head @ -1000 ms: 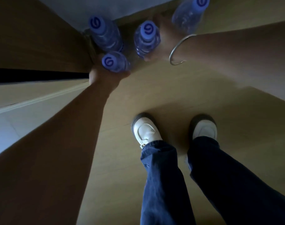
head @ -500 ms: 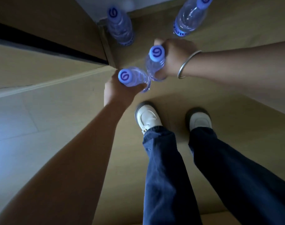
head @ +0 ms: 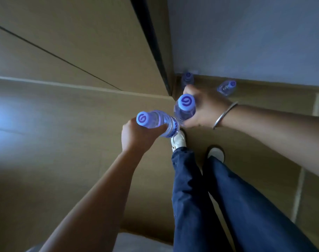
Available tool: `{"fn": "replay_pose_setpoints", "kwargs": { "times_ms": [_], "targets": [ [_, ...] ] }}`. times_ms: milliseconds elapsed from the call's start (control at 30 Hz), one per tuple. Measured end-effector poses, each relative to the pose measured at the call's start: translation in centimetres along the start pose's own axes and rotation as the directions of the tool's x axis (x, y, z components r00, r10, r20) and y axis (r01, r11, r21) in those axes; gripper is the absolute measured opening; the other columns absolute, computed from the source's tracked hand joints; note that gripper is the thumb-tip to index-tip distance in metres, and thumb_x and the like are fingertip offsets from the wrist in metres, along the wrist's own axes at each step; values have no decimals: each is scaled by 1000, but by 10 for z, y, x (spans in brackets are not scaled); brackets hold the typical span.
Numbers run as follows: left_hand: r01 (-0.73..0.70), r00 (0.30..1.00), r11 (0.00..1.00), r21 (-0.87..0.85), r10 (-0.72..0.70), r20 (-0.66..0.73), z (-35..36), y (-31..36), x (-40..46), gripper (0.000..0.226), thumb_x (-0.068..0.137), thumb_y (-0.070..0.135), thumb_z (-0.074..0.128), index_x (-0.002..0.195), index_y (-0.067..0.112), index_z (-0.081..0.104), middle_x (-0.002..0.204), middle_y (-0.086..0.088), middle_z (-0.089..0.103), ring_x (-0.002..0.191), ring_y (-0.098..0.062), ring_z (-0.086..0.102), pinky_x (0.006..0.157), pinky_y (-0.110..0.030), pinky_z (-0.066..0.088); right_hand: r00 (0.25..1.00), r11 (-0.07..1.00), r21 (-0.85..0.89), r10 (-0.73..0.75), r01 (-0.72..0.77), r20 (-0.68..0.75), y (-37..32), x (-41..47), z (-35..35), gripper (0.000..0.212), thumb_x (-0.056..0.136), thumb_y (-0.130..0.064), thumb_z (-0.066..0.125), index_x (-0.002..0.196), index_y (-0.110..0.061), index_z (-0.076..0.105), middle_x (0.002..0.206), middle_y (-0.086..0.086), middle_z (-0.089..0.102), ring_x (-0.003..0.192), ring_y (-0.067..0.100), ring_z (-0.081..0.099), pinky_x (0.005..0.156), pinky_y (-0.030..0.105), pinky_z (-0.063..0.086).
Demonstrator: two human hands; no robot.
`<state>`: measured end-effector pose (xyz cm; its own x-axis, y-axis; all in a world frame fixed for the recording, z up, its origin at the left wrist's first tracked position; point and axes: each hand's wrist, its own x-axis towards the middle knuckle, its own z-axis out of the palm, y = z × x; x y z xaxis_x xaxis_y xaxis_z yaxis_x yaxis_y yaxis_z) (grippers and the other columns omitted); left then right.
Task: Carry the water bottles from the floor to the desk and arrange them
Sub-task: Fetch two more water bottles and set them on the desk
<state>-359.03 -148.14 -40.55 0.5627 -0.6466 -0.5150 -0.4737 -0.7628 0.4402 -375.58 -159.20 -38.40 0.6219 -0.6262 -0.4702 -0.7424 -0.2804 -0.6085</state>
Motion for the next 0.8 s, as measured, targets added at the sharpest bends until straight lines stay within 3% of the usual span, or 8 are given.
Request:
{"fn": "replay_pose_setpoints", "kwargs": {
  "times_ms": [167,300,367,433,533,633,800],
  "targets": [
    [-30,991,999,-26,26,-133,-103,15,-61,40,49,55,72,58,25,47,53,12,50,51,-3,48,45,-19,38,993,992,-65,-113,111,-37,-118,-32,-58,43,61,-33,71,91,-12,47,75,5,62,70,32,58,62,34,49],
    [-33,960,999,25,39,-276,-195,6,-103,50,43,63,59,74,24,59,58,13,54,61,-15,56,48,-18,38,969,967,-63,-247,246,-3,-207,-48,-85,49,57,-46,67,92,-16,52,79,3,64,74,29,59,70,39,52],
    [7,919,1000,-8,-9,-395,-239,-9,-125,43,42,62,60,62,25,52,55,15,49,58,-16,52,47,-18,33,944,941,-72,-330,330,4,-250,-54,-90,55,51,-53,65,93,-18,54,81,1,65,77,28,60,73,39,51],
    [44,875,999,-26,-52,-482,-279,-26,-146,43,46,61,67,54,27,41,52,16,44,54,-16,47,46,-17,29,916,912,-93,-401,401,11,-291,-59,-88,56,49,-55,64,91,-19,55,81,-1,65,76,26,61,73,38,51],
    [127,799,991,-47,-130,-587,-333,-60,-174,45,53,55,74,53,27,40,52,15,43,54,-20,47,46,-21,28,874,864,-132,-483,487,58,-354,-60,-74,45,55,-46,71,91,-23,57,82,-4,66,78,23,61,74,35,51],
    [210,724,972,-101,-224,-652,-377,-99,-198,44,55,59,70,55,23,45,53,12,47,58,-22,52,48,-22,30,824,810,-152,-556,566,105,-414,-60,-49,43,57,-44,73,92,-24,56,84,-4,66,79,23,61,73,33,50],
    [314,675,948,-42,-254,-693,-419,-155,-232,47,53,66,61,57,21,47,53,9,48,58,-22,50,51,-24,30,740,727,-138,-656,672,151,-497,-67,1,44,59,-42,76,93,-22,57,86,-2,66,81,24,61,71,30,47]
  ]
}}
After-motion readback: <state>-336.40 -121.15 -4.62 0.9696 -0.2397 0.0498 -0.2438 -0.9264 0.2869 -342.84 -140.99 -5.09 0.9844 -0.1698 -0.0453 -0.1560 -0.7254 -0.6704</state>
